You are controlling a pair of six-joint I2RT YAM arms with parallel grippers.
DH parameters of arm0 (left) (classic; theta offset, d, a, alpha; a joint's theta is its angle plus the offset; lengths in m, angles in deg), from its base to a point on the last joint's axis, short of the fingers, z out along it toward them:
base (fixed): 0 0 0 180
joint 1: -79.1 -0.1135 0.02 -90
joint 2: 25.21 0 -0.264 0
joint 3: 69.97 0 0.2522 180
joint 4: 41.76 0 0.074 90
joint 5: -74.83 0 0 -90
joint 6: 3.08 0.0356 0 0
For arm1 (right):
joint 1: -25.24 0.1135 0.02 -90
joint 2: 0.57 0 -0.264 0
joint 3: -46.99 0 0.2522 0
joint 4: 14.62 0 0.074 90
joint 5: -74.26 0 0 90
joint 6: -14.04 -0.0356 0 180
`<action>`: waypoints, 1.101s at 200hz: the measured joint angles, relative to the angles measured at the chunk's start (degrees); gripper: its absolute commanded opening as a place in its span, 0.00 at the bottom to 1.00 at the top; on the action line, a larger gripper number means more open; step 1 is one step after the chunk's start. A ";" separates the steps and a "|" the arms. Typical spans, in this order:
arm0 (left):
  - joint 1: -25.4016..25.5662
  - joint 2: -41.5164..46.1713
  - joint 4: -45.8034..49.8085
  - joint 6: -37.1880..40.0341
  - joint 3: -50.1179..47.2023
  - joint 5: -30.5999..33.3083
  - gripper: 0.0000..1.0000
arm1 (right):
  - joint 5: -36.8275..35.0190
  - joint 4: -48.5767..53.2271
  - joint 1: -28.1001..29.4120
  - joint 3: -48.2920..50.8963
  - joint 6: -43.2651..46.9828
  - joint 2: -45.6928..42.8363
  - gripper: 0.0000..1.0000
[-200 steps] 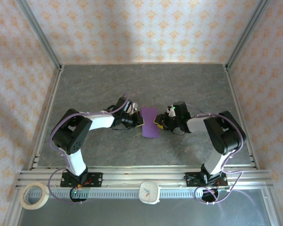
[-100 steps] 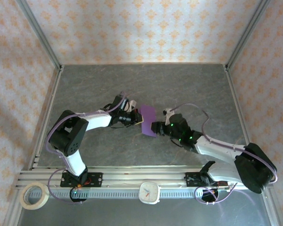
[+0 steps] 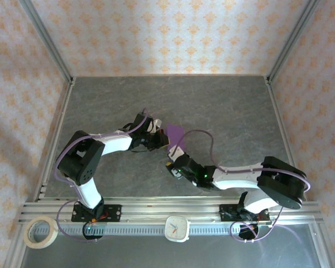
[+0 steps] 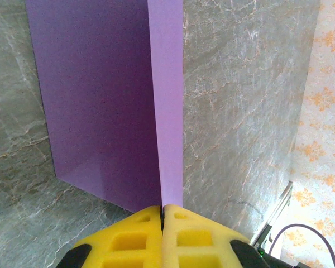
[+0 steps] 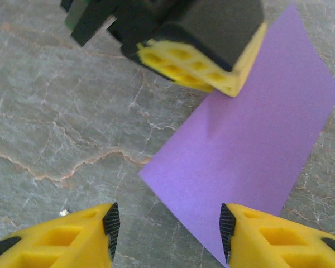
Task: Fold a paper plane with a square sheet of paper (pick it up from the middle)
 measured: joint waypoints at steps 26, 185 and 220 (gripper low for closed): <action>0.00 0.00 0.00 0.00 0.00 0.00 0.00 | -3.98 -0.63 1.25 -0.20 2.21 2.69 0.54; 0.02 0.00 0.00 -0.02 0.00 0.09 0.01 | -12.74 -6.73 1.44 0.04 7.87 2.51 0.28; 0.02 0.00 0.04 0.00 0.00 0.09 0.01 | -12.63 -6.73 1.46 0.04 7.85 2.89 0.29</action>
